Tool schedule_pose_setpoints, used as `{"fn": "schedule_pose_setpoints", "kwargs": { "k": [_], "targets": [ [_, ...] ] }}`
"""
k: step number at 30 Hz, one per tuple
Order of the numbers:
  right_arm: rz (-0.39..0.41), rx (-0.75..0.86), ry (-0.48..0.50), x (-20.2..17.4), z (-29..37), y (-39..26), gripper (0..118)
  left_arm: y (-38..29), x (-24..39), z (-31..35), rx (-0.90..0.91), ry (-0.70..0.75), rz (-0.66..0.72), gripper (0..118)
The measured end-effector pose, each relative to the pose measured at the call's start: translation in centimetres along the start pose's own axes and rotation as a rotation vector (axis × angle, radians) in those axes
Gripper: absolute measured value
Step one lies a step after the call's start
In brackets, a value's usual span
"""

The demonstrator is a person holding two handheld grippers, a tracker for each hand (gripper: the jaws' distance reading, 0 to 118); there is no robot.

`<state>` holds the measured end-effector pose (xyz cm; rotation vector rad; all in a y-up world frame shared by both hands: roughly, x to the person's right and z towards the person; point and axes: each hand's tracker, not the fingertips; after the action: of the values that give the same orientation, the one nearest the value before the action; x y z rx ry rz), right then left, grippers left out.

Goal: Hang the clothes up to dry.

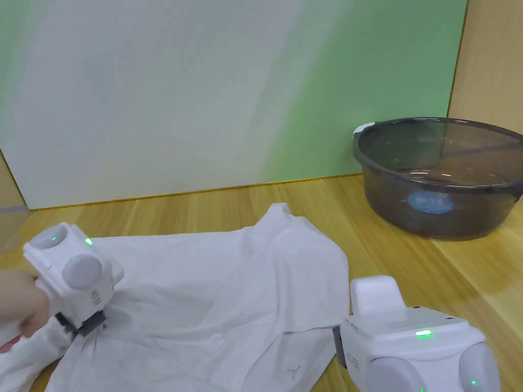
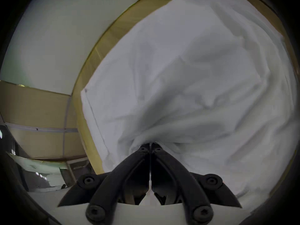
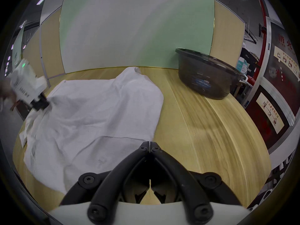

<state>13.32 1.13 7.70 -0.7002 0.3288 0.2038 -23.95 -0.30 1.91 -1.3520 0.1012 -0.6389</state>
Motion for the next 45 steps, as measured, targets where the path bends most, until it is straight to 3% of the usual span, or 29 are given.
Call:
{"fn": "schedule_pose_setpoints", "kwargs": {
  "k": [10,13,21,24,28,31,32,37,45],
  "targets": [
    [-0.008,-0.035,-0.029,1.2,-2.2,0.3,0,13.6,-2.0,-3.2,0.14,0.228,0.107,0],
    [-0.018,-0.048,-0.03,1.6,-2.7,0.4,0,16.7,-2.3,-4.8,0.19,0.204,0.115,0],
    [-0.017,-0.061,-0.055,1.9,-3.4,0.7,0,19.8,-1.0,-5.8,0.296,0.235,0.108,0],
    [-0.015,-0.06,-0.061,1.8,-3.4,0.8,0,20.1,-1.0,-5.2,0.307,0.315,0.1,0],
    [-0.014,-0.059,-0.062,1.6,-3.3,1.0,0,19.0,-1.7,-4.3,0.345,0.252,0.264,2],
    [-0.013,-0.051,-0.056,1.4,-2.9,1.1,0,16.5,-2.8,-1.9,0.473,0.218,0.421,50],
    [-0.015,-0.049,-0.054,1.4,-2.9,1.1,0,14.7,-2.8,0.5,0.539,0.214,0.484,59],
    [-0.007,-0.01,-0.038,0.8,-2.2,2.0,0,7.6,-2.3,7.7,0.654,0.301,0.673,59],
    [-0.026,0.066,-0.037,0.0,-0.5,2.3,0,-3.7,6.5,14.9,0.726,0.259,0.771,60]
  ]
}}
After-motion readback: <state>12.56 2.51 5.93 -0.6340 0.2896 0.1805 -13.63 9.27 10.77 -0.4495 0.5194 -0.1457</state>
